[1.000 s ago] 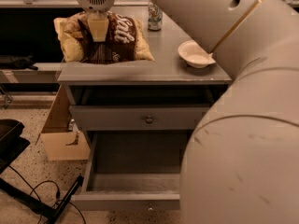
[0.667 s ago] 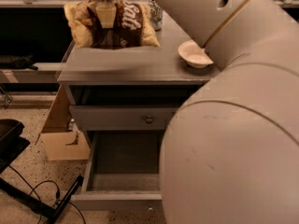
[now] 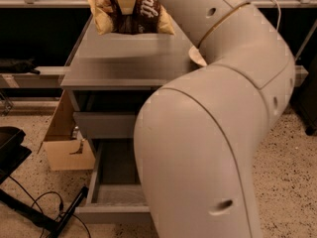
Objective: Pick brown chip bag from middle drawer and place on counter
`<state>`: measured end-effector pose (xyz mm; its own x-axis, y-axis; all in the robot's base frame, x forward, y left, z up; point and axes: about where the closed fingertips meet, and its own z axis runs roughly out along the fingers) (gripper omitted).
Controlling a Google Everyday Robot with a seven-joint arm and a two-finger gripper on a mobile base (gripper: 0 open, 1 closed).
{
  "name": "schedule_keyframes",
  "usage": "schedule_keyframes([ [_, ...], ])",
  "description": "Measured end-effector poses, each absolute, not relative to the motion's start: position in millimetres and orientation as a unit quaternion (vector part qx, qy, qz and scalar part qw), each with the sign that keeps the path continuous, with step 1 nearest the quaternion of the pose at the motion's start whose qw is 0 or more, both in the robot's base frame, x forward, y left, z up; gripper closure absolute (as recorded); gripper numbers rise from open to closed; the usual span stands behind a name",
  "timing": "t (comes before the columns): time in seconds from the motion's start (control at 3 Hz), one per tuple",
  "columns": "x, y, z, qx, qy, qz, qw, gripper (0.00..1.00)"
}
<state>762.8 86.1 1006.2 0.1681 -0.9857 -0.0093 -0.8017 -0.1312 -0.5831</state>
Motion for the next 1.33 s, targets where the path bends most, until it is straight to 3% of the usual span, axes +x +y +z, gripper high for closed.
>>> schedule_keyframes([
  [0.33,796.6,101.1,988.7,-0.721,0.610,-0.199,0.260,1.00],
  [1.0,801.6,103.9,985.0,-0.721,0.610,-0.199,0.263,0.53],
  [1.33,801.6,103.9,985.0,-0.721,0.610,-0.199,0.262,0.22],
])
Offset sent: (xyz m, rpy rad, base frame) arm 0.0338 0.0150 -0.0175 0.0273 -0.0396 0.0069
